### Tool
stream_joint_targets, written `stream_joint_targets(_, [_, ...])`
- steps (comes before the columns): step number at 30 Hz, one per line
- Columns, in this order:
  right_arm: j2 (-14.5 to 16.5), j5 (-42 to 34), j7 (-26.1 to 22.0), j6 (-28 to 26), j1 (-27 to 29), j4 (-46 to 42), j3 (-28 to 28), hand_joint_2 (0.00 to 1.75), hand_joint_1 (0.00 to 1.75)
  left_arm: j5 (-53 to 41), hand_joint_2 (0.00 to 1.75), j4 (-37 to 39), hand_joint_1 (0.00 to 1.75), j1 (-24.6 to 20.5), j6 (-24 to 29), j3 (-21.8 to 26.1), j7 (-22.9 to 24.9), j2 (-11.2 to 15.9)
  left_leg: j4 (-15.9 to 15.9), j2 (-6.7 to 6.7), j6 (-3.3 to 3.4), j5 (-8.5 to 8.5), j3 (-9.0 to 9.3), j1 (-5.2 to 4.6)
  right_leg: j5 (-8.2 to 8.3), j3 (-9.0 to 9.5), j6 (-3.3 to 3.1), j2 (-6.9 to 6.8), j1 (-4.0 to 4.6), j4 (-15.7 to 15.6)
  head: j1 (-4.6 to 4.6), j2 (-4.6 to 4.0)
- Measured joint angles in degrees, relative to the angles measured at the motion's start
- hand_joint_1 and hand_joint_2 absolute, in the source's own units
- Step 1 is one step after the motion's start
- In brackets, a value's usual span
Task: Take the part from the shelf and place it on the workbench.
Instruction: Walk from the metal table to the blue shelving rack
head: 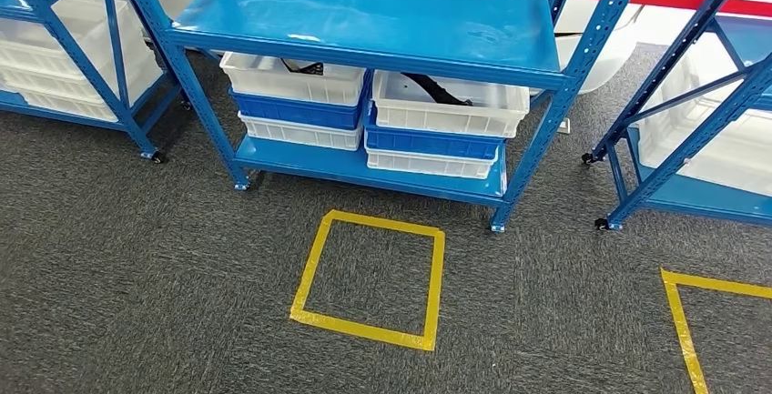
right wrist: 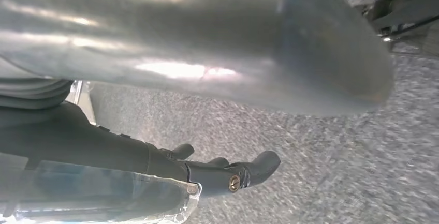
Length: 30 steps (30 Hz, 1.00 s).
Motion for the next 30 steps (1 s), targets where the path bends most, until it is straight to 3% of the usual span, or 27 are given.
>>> stream_joint_targets(1, [0.0,0.0,0.1,0.0,0.1,0.0,0.0,0.0,0.0,0.0,0.0,0.0,0.0,0.0,0.0,0.0,0.0,0.0,0.1,-0.05,-0.23,-0.12,0.07,0.16,0.8,0.31,0.64,-0.01,-0.23,-0.9,0.01,0.0])
stream_joint_targets(3, [-0.1,0.0,0.2,0.0,0.1,0.0,0.0,0.0,0.0,0.0,0.0,0.0,0.0,0.0,-0.1,0.0,0.0,-0.1,0.4,-0.12,-1.08,-0.61,0.32,0.57,4.06,3.78,2.23,-0.22,-0.95,-8.2,0.05,0.0])
stream_joint_targets(4, [0.0,0.0,0.3,-0.1,0.1,0.0,-0.1,0.0,0.0,0.0,0.0,0.0,0.0,0.0,-0.2,0.0,0.0,0.0,0.7,-0.12,-1.67,-0.97,0.38,0.62,5.27,5.5,2.58,-0.26,-1.02,-11.8,0.15,0.0])
stream_joint_targets(5, [0.1,0.0,0.3,-0.1,0.1,0.0,-0.1,0.0,0.0,0.0,0.0,0.0,0.0,0.0,-0.2,0.0,0.0,0.0,1.0,-0.13,-2.24,-1.31,0.43,0.56,5.94,6.71,2.35,-0.23,-1.03,-14.1,0.14,0.0])
stream_joint_targets(7, [0.1,0.0,0.4,-0.1,0.0,0.0,-0.2,0.0,0.0,0.0,0.0,0.0,0.0,-0.1,-0.2,0.0,0.0,0.1,1.2,-0.13,-3.01,-1.7,0.52,0.47,5.79,7.12,0.87,0.03,-0.63,-14.7,0.01,0.0])
stream_joint_targets(9, [0.0,0.0,0.4,-0.1,0.1,0.0,-0.3,0.0,0.0,0.0,0.0,0.0,0.0,-0.1,-0.2,0.0,0.0,0.1,1.4,-0.15,-3.39,-2.0,0.65,0.89,5.58,7.25,-0.44,0.19,-0.65,-14.5,-0.19,0.0])
stream_joint_targets(11, [0.1,0.0,0.4,-0.1,0.1,0.0,-0.5,0.0,0.0,0.0,0.0,0.0,0.0,-0.2,-0.2,0.0,0.0,0.0,4.5,-0.35,-3.51,-3.84,-0.8,1.18,5.39,7.6,-1.4,0.29,-0.53,-14.5,-0.27,0.0])
stream_joint_targets(14, [0.1,0.1,0.4,-0.1,0.1,0.0,-0.5,0.0,0.0,0.0,0.0,0.0,0.0,-0.1,-0.2,0.1,0.0,0.0,16.4,-0.73,-3.17,-8.39,-7.5,0.84,4.85,8.06,-2.45,0.32,0.27,-14.5,-0.38,0.0])
stream_joint_targets(15, [0.1,0.1,0.3,-0.1,0.1,0.0,-0.6,0.0,0.0,0.0,0.0,0.0,0.0,0.0,-0.2,0.1,0.0,0.0,18.7,-0.77,-2.9,-8.53,-9.27,0.69,4.66,8.29,-2.72,0.37,0.58,-14.5,-0.4,0.0])
stream_joint_targets(16, [0.1,0.1,0.3,-0.1,0.1,0.0,-0.6,0.0,0.0,0.0,0.0,0.0,0.0,0.1,-0.2,0.1,0.0,0.0,19.0,-0.79,-2.5,-7.45,-10.0,0.52,4.46,8.61,-2.98,0.45,0.84,-14.5,-0.41,0.0])
stream_joint_targets(17, [0.1,0.1,0.3,-0.1,0.1,0.0,-0.6,0.0,0.0,0.0,0.0,0.0,0.0,0.1,-0.2,0.1,0.0,0.0,17.0,-0.83,-1.96,-5.34,-9.64,0.28,4.23,9.0,-3.17,0.57,1.07,-14.5,-0.41,0.0])
stream_joint_targets(19, [0.1,0.1,0.3,-0.1,0.1,0.0,-0.6,0.0,0.0,0.0,0.0,0.0,0.0,0.0,-0.2,0.2,0.0,0.1,9.7,-1.07,-0.63,-0.69,-6.96,-0.35,3.67,9.66,-3.26,0.81,1.42,-14.5,-0.39,0.0])
stream_joint_targets(20, [0.2,0.1,0.3,-0.1,0.1,0.0,-0.6,0.0,0.0,0.0,0.0,0.0,0.0,0.0,-0.2,0.2,0.0,0.1,6.7,-1.13,-0.21,0.47,-5.71,-0.65,3.36,9.75,-3.08,0.94,1.63,-14.5,-0.41,0.0])
stream_joint_targets(21, [0.2,0.1,0.3,-0.1,0.0,0.0,-0.6,0.0,0.0,0.0,0.0,0.0,0.0,0.0,-0.2,0.2,0.0,0.1,4.9,-1.17,0.01,0.78,-4.92,-0.92,3.08,9.72,-2.83,1.02,1.72,-14.5,-0.4,0.0])
stream_joint_targets(24, [0.2,0.1,0.3,-0.1,-0.1,0.0,-0.6,0.0,0.0,0.0,0.0,0.0,0.0,-0.1,-0.2,0.3,0.0,0.1,3.5,-1.16,0.07,0.26,-3.99,-1.26,2.45,9.85,-1.88,0.99,1.71,-14.6,-0.4,0.0])
stream_joint_targets(26, [0.2,0.2,0.3,-0.1,-0.2,0.0,-0.6,0.0,0.0,0.1,0.0,0.0,0.0,-0.1,-0.1,0.3,-0.1,0.0,2.4,-1.13,0.49,0.37,-3.0,-1.05,1.28,9.09,-1.6,0.78,1.66,-12.3,-0.35,0.0])
stream_joint_targets(27, [0.2,0.2,0.3,-0.1,-0.2,0.0,-0.6,0.0,0.0,0.1,0.0,0.0,0.0,-0.1,0.0,0.4,-0.1,0.0,2.1,-1.05,0.7,0.34,-2.57,-0.92,0.16,7.64,-1.63,0.7,1.57,-9.4,-0.31,0.0])
stream_joint_targets(29, [0.2,0.2,0.4,-0.1,-0.2,0.0,-0.6,0.0,0.0,0.1,0.0,0.0,0.0,-0.2,0.0,0.4,-0.1,0.0,2.0,-0.94,0.93,-0.08,-2.12,-0.92,-2.41,2.95,-1.6,0.66,1.35,-1.9,-0.23,0.0])
stream_joint_targets(30, [0.2,0.2,0.4,-0.1,-0.1,0.0,-0.7,0.0,0.0,0.1,0.0,0.0,0.0,-0.2,0.0,0.4,-0.1,0.0,2.0,-0.97,0.88,-0.38,-1.87,-0.9,-2.89,0.98,-1.29,0.66,1.19,0.8,-0.23,0.0])
